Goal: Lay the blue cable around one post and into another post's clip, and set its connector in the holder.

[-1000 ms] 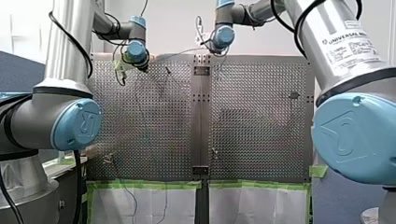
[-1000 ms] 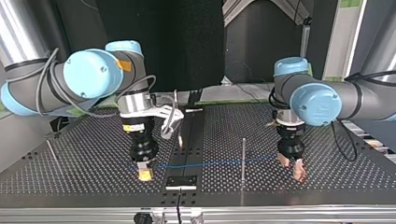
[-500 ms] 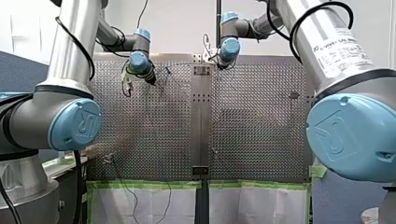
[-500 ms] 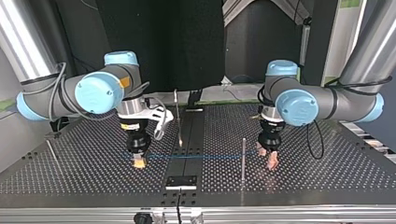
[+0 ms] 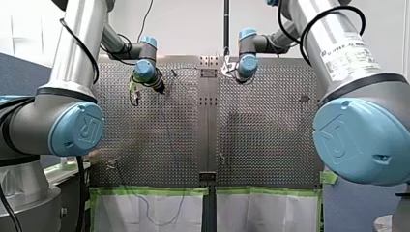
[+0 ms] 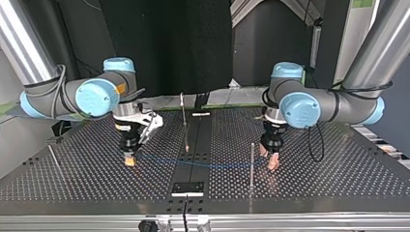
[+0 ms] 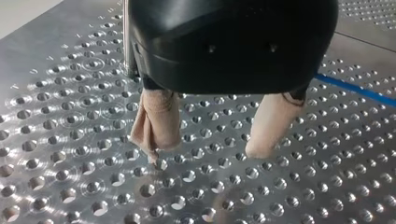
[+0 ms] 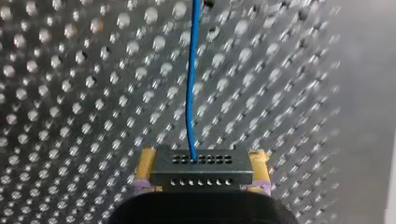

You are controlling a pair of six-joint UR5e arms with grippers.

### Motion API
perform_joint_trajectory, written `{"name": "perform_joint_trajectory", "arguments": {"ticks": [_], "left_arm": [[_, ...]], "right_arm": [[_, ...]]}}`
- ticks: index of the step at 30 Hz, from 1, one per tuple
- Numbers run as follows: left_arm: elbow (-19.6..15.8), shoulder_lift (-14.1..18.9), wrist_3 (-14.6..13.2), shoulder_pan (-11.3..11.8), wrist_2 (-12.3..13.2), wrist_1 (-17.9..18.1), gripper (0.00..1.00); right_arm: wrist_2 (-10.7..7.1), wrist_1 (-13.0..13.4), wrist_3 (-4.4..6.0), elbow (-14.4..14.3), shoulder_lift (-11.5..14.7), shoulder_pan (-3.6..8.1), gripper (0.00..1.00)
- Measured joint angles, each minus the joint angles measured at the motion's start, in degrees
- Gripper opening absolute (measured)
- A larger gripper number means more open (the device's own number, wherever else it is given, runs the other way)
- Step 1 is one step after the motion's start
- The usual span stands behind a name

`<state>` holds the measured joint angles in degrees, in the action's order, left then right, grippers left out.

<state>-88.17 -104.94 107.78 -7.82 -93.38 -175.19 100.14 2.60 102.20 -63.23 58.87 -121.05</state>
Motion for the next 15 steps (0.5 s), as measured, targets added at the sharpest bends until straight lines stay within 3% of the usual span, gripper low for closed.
{"name": "perform_joint_trajectory", "arguments": {"ticks": [2,6,15], "left_arm": [[-0.01,0.01,0.03,-0.11,0.05,0.01,1.0],[-0.01,0.02,0.11,-0.29,0.3,0.02,1.0],[-0.01,0.08,0.66,-0.43,0.65,0.01,1.0]], "right_arm": [[-0.05,1.21,0.79,-1.23,-0.02,0.62,0.01],[-0.1,3.36,1.32,-3.38,-0.02,1.17,0.01],[-0.56,8.21,0.47,-8.21,-0.78,2.01,0.01]]}}
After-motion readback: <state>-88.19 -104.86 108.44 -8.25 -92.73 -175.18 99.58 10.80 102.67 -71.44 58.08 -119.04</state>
